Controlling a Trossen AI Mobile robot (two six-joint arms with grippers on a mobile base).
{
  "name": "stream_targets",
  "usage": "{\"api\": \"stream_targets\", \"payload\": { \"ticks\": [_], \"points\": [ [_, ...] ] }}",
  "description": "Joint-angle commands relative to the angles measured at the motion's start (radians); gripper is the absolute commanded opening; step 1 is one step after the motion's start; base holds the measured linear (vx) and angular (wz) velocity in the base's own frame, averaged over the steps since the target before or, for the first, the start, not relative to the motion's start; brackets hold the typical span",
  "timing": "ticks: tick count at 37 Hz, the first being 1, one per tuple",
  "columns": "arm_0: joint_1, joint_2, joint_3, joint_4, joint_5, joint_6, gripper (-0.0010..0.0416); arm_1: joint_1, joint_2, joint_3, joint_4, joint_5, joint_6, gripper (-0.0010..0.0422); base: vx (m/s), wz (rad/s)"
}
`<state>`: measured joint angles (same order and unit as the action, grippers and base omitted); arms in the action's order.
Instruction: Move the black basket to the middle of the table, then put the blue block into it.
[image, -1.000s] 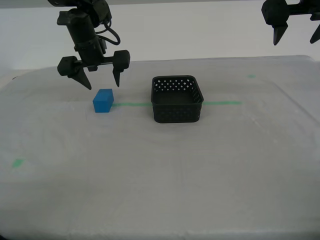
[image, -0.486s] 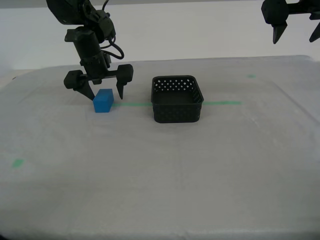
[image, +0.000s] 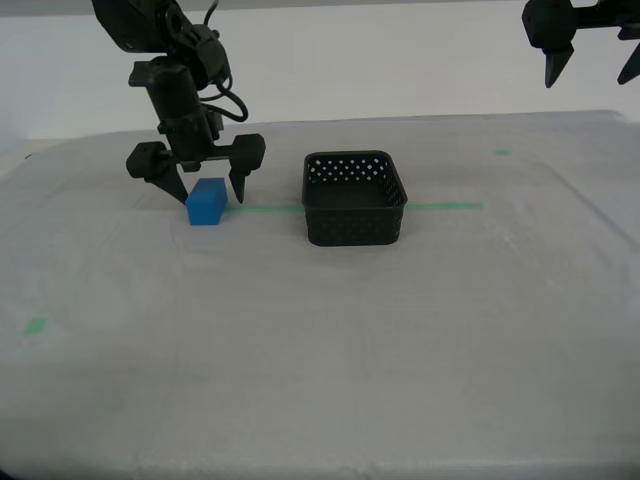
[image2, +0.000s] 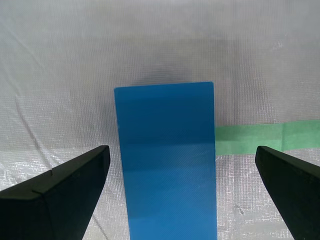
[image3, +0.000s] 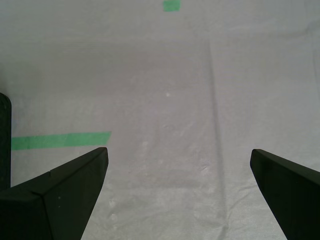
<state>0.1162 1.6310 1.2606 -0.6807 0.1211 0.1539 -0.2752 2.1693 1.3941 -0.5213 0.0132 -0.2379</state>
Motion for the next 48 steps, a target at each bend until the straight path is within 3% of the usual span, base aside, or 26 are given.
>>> {"api": "stream_targets", "payload": {
  "ticks": [1, 8, 14, 21, 40, 48],
  "points": [
    [0.0, 0.0, 0.001, 0.0, 0.002, 0.0, 0.0399, 0.001, 0.0, 0.001, 0.0, 0.003, 0.002, 0.0395, 0.0, 0.0],
    [0.0, 0.0, 0.001, 0.0, 0.002, 0.0, 0.0398, 0.003, 0.0, 0.001, -0.002, 0.003, 0.002, 0.0345, 0.0, 0.0],
    [0.001, 0.0, 0.001, 0.0, 0.002, 0.0, 0.0399, 0.004, 0.0, 0.001, -0.002, 0.001, 0.006, 0.028, 0.0, 0.0],
    [0.001, 0.0, 0.001, 0.0, 0.002, 0.0, 0.0398, 0.006, 0.0, 0.001, -0.007, -0.031, 0.036, 0.0201, 0.0, 0.0],
    [0.001, 0.0, 0.001, 0.0, 0.002, 0.0, 0.0399, 0.009, 0.0, 0.001, -0.01, -0.031, 0.024, -0.0006, 0.0, 0.0],
    [0.001, 0.0, 0.001, 0.0, 0.002, 0.0, 0.0399, 0.011, 0.0, 0.001, -0.027, -0.04, 0.008, 0.0001, 0.0, 0.0]
  ]
}}
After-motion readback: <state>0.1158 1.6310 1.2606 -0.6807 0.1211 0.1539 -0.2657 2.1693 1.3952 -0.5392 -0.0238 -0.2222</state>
